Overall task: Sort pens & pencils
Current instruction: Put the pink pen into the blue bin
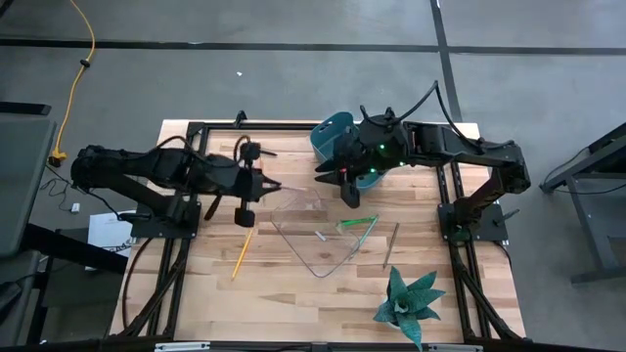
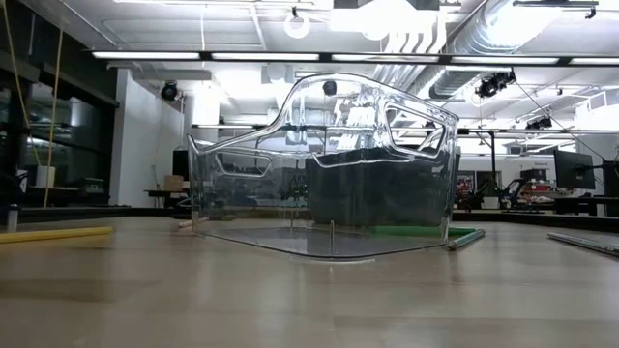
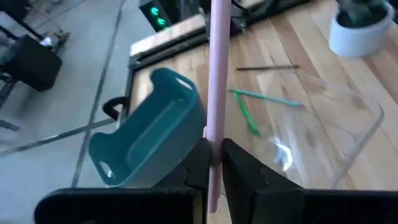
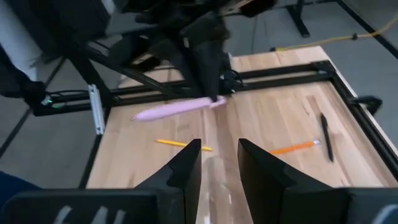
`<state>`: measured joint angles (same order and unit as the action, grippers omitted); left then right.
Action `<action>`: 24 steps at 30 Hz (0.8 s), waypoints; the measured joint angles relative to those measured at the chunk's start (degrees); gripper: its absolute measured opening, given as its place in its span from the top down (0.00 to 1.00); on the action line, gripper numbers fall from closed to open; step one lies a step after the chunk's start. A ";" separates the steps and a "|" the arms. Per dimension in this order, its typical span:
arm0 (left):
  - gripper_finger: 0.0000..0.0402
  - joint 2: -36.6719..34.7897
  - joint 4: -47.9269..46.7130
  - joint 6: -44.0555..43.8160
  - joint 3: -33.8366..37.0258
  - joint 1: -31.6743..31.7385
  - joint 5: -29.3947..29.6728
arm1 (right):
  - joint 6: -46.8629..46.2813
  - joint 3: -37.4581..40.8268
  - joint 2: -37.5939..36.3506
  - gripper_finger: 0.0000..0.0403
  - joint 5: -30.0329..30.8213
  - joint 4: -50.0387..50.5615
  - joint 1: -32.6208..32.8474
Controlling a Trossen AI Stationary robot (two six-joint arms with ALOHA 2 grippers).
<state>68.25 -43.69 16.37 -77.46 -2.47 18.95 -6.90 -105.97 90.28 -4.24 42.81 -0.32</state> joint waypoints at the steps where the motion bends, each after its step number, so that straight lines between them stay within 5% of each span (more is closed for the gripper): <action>1: 0.95 0.00 -0.01 0.05 -0.46 0.64 -0.33 | 0.27 0.00 0.00 0.76 -0.61 -0.26 0.00; 10: 0.95 0.00 4.77 -0.12 -2.42 6.38 -8.40 | 2.44 0.00 0.00 0.76 1.54 -2.63 0.94; 24: 0.95 0.00 10.18 -3.28 -2.46 6.74 -11.15 | 5.75 0.00 0.00 0.76 6.99 -5.04 1.51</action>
<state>68.25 -33.51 13.08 -79.92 4.27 7.79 -1.16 -105.97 90.28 2.75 37.77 1.19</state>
